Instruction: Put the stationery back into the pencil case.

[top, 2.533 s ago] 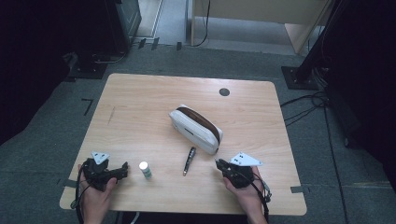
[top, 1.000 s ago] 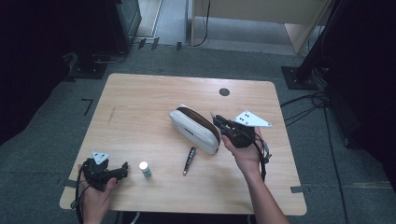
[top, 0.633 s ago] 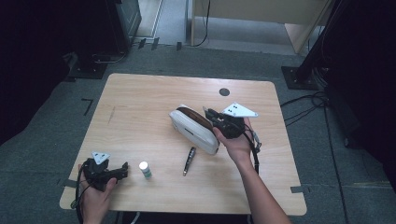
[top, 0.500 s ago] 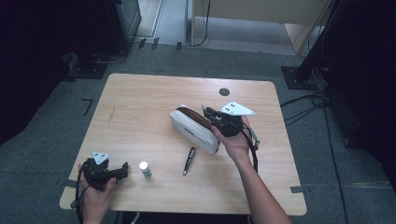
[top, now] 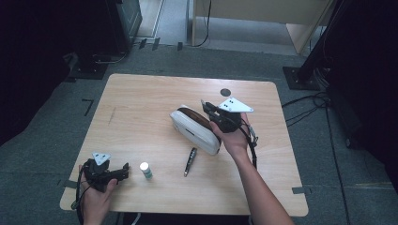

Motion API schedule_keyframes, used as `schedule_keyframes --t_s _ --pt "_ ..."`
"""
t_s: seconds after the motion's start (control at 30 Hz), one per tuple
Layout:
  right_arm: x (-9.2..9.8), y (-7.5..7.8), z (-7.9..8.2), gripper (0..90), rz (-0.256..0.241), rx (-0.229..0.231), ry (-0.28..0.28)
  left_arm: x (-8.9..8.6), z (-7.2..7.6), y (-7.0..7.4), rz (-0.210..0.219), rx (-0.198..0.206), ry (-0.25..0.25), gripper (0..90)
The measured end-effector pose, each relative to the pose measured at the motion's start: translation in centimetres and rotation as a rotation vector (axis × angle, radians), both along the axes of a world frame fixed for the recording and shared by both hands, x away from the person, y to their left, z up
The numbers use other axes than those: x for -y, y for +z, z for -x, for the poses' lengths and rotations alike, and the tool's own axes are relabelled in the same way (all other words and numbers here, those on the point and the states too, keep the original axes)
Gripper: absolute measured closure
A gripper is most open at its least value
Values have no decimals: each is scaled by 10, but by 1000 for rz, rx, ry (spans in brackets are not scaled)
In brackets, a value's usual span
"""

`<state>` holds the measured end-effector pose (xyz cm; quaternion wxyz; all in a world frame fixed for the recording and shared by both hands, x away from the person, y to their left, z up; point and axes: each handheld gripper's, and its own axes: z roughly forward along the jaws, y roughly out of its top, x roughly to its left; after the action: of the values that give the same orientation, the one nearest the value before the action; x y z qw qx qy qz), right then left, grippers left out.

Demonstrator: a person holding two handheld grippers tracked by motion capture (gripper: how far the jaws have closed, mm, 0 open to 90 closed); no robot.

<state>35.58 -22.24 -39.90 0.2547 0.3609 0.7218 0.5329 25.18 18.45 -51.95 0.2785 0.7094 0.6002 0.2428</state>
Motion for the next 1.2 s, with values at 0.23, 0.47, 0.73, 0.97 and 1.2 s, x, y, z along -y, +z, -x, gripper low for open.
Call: schedule_keyframes --t_s 0.23,0.47,0.73,0.97,1.2 --pt "-11 -1 -1 816 33 1 16 0 0 0 -1 -1 1 0" --pt "-7 -5 4 815 61 -38 30 0 0 0 -1 -1 -1 0" --pt "-7 -11 1 811 94 -119 43 0 0 0 -1 -1 -2 0" --pt "-10 -14 -1 737 100 -153 50 0 0 0 -1 -2 -2 0" --pt "-12 -7 15 675 70 -123 45 0 0 0 -1 0 -2 0"
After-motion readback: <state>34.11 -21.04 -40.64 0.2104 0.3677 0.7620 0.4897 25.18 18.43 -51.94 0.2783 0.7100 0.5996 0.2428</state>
